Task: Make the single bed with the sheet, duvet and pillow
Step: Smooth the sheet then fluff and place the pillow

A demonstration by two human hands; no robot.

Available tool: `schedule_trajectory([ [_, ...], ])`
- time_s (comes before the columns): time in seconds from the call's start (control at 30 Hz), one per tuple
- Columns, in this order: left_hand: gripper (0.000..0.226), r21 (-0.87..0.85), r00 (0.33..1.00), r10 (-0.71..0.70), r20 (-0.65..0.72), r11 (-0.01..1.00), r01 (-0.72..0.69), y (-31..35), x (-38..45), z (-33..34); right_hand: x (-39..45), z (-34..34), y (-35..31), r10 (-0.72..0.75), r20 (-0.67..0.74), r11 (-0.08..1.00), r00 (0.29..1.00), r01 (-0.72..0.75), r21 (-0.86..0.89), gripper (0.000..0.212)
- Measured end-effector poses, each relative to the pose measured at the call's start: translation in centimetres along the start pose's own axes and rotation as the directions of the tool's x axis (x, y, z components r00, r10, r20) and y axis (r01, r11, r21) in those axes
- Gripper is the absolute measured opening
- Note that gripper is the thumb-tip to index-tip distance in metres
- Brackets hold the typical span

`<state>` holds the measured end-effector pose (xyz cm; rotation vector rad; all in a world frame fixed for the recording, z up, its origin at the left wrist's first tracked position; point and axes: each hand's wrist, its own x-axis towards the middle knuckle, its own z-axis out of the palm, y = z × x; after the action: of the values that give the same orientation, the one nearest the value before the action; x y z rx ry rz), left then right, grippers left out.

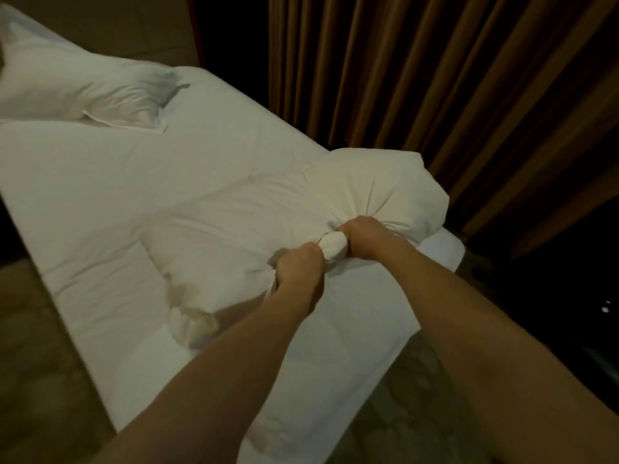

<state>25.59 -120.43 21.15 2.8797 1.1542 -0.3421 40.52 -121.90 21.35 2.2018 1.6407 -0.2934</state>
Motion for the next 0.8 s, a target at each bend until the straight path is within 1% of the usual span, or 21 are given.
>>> schedule_trajectory([
  [0.07,0.029,-0.003,0.996,-0.088,-0.035,0.996,0.088,-0.4,-1.7,0.2,-0.3,0.1,-1.0,-0.052,-0.036,0.999,0.998,0.051,-0.014,0.061],
  [0.2,0.030,0.006,0.980,-0.167,-0.107,0.986,0.169,-0.3,-3.1,1.3,-0.7,0.9,-1.8,-0.077,-0.104,0.997,0.992,0.076,-0.016,0.061],
  [0.33,0.030,0.029,0.962,-0.264,-0.074,0.963,0.266,1.3,-3.9,1.8,-1.2,2.0,-1.4,-0.152,-0.132,0.988,0.979,0.154,0.006,0.058],
  [0.4,0.027,0.059,0.952,-0.300,-0.059,0.951,0.303,2.4,-3.1,1.3,-1.1,1.8,-0.1,-0.185,-0.136,0.980,0.973,0.193,0.046,0.053],
  [0.5,0.023,0.072,0.926,-0.367,-0.085,0.925,0.373,4.6,-1.7,-0.3,-0.5,1.4,2.6,-0.240,-0.144,0.962,0.960,0.255,0.099,0.049],
  [0.6,0.023,0.078,0.911,-0.393,-0.123,0.912,0.404,7.5,-0.6,-2.7,-0.8,0.1,6.4,-0.298,-0.157,0.941,0.942,0.317,0.117,0.053],
  [0.7,0.025,0.070,0.898,-0.421,-0.127,0.899,0.432,9.8,-1.1,-5.6,-2.9,-1.9,9.5,-0.352,-0.184,0.922,0.918,0.373,0.099,0.054],
  [0.8,0.026,0.075,0.881,-0.443,-0.170,0.885,0.459,12.0,-1.9,-7.8,-5.0,-3.4,11.7,-0.375,-0.218,0.915,0.901,0.398,0.070,0.054],
])
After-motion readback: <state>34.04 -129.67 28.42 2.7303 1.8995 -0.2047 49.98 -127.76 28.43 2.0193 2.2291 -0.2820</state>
